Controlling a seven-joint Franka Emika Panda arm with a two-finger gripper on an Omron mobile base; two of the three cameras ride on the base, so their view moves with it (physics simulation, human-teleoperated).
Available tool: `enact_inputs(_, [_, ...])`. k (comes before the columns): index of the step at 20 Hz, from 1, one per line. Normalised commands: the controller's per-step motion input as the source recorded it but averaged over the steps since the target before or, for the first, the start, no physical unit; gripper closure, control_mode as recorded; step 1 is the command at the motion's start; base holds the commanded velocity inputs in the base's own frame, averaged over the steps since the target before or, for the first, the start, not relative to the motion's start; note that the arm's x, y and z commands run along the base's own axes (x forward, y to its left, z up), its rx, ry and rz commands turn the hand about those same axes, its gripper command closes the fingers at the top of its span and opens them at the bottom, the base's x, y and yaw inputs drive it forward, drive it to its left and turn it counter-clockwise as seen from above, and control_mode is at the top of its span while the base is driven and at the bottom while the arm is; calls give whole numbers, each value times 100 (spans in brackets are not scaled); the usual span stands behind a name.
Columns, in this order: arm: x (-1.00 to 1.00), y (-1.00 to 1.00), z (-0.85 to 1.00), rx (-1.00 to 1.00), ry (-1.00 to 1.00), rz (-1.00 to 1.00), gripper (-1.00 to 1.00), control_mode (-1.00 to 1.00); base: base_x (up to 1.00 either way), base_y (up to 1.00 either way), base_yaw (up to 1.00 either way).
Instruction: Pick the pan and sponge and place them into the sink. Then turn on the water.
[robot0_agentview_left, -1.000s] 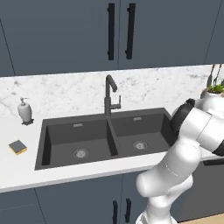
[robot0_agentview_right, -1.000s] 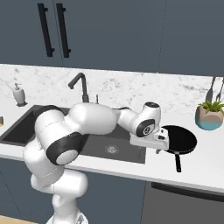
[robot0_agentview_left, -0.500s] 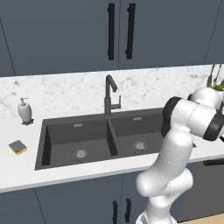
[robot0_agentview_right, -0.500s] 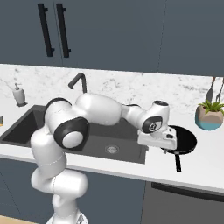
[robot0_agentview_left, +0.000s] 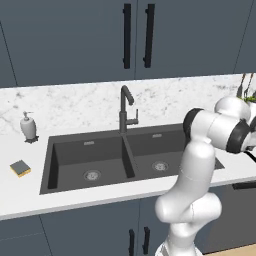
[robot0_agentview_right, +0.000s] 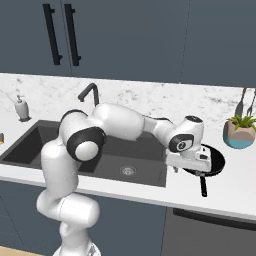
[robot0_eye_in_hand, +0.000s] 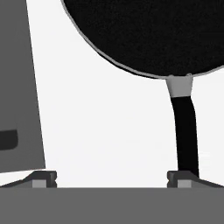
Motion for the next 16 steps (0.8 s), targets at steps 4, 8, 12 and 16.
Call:
enact_inputs(4, [0,-21,0,0,0,0,-100,-100,0,0,0])
enact_inputs(8, [0,-31,-6,2,0,0,-100,-100,0,0,0])
enact_inputs(12, [0,-30,-7,1,0,2,-100,-100,0,0,0])
enact_inputs(16, [0,-17,-14,0,0,1,-100,-100,0,0,0])
